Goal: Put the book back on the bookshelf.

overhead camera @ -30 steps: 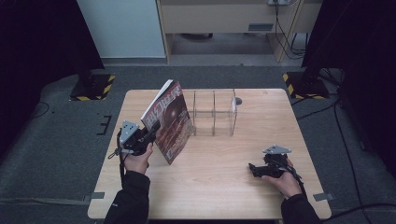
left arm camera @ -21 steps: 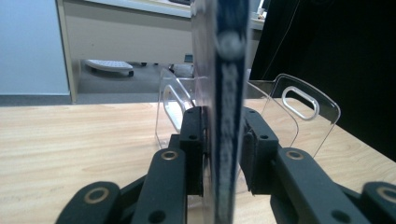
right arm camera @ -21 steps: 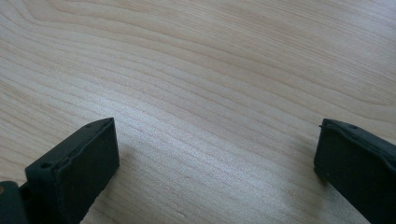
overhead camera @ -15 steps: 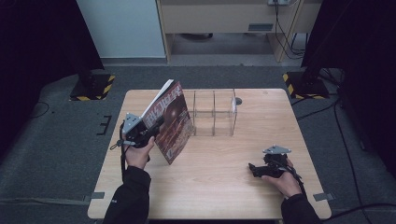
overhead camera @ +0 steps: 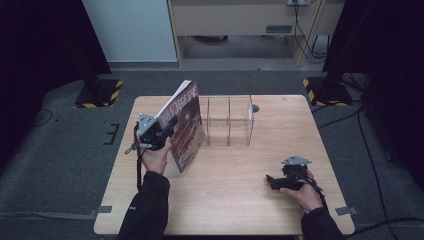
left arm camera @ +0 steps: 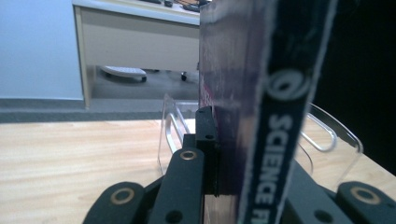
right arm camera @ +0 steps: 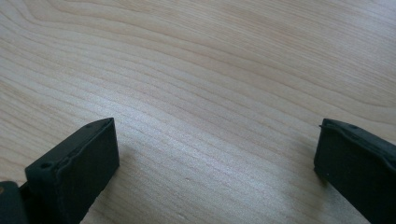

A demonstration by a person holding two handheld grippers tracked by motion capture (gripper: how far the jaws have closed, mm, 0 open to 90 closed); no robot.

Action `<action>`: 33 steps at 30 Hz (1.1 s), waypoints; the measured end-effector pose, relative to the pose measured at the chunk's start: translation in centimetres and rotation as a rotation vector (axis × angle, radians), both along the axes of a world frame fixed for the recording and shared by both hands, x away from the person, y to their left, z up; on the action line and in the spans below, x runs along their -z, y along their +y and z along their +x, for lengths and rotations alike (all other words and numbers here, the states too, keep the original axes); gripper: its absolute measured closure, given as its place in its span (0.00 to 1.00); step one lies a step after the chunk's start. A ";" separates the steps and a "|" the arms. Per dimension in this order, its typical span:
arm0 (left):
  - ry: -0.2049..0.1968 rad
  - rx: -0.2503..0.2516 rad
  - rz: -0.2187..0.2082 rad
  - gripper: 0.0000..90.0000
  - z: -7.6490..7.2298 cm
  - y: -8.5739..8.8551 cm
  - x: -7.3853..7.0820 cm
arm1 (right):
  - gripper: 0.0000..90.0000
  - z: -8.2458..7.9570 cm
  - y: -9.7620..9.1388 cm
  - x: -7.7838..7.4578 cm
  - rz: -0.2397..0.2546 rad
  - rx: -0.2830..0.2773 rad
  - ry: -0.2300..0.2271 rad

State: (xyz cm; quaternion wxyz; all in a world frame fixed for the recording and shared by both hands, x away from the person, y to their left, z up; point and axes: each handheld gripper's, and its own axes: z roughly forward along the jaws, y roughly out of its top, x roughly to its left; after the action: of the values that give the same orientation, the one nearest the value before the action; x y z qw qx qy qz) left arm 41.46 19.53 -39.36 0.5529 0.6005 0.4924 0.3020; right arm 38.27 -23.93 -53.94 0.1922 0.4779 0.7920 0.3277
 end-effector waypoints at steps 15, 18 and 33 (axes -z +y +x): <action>-0.056 -0.105 -0.014 0.93 4.1 -2.2 0.5 | 0.00 0.0 0.0 0.0 0.001 -0.003 0.001; -0.062 -0.125 -0.032 0.93 4.6 -2.3 0.7 | 0.00 0.0 0.0 0.0 0.001 -0.004 0.001; -0.123 -0.165 -0.006 0.93 5.2 -2.5 1.5 | 0.00 0.1 0.0 0.0 0.000 -0.005 0.000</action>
State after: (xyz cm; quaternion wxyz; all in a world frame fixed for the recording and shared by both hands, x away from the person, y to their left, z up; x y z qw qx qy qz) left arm 46.63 16.98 -40.85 0.5572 0.5364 0.5062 0.3815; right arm 38.33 -23.91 -53.94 0.1913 0.4761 0.7930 0.3283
